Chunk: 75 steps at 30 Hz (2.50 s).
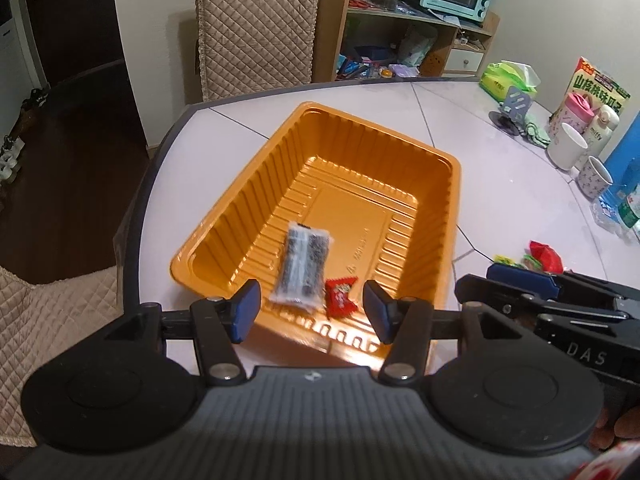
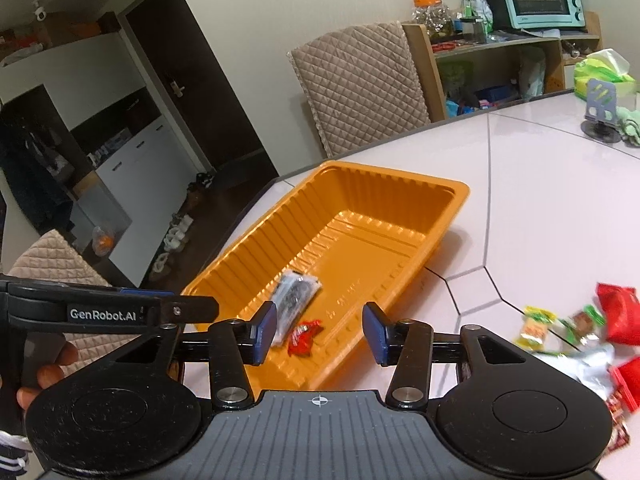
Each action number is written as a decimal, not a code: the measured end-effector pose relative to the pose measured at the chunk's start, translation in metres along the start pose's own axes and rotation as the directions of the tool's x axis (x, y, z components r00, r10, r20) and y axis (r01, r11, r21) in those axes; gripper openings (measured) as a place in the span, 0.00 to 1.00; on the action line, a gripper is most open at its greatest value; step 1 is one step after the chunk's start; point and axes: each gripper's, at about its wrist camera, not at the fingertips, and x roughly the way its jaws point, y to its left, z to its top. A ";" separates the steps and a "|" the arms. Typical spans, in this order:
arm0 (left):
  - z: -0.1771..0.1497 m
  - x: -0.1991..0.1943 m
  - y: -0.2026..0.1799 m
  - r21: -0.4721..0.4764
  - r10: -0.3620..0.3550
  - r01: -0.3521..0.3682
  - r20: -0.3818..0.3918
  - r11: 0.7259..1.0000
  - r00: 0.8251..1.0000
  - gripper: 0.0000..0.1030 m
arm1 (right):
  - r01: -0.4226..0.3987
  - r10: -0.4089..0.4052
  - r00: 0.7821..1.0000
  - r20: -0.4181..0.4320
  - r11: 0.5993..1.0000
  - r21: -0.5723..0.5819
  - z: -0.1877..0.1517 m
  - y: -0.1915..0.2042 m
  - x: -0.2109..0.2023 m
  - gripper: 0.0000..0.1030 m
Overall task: Organize snacks
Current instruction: 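Withdraw both open tools from the tray back toward the snack pile, then grasp the red wrapper with the right tool while the left tool grasps the silver-green bar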
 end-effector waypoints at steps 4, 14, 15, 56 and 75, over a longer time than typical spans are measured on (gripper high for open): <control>-0.011 -0.010 -0.010 -0.001 -0.015 0.015 0.001 1.000 1.000 0.52 | 0.016 -0.016 1.000 -0.009 1.000 0.008 -0.010 -0.008 -0.019 0.47; -0.035 -0.023 -0.048 0.019 -0.069 0.069 -0.015 0.997 0.998 0.52 | 0.098 -0.096 0.995 -0.041 0.994 0.044 -0.039 -0.041 -0.068 0.47; -0.037 -0.023 -0.053 0.021 -0.073 0.074 -0.018 0.997 0.997 0.52 | 0.108 -0.106 0.993 -0.044 0.993 0.050 -0.042 -0.047 -0.071 0.47; -0.043 0.063 -0.208 0.223 -0.101 0.103 -0.021 0.969 0.995 0.52 | 0.270 -0.275 0.961 -0.019 0.926 0.266 -0.049 -0.217 -0.110 0.47; -0.031 0.103 -0.222 0.423 -0.109 0.121 -0.052 0.898 0.993 0.54 | 0.251 -0.256 0.967 -0.021 0.926 0.282 -0.047 -0.227 -0.077 0.43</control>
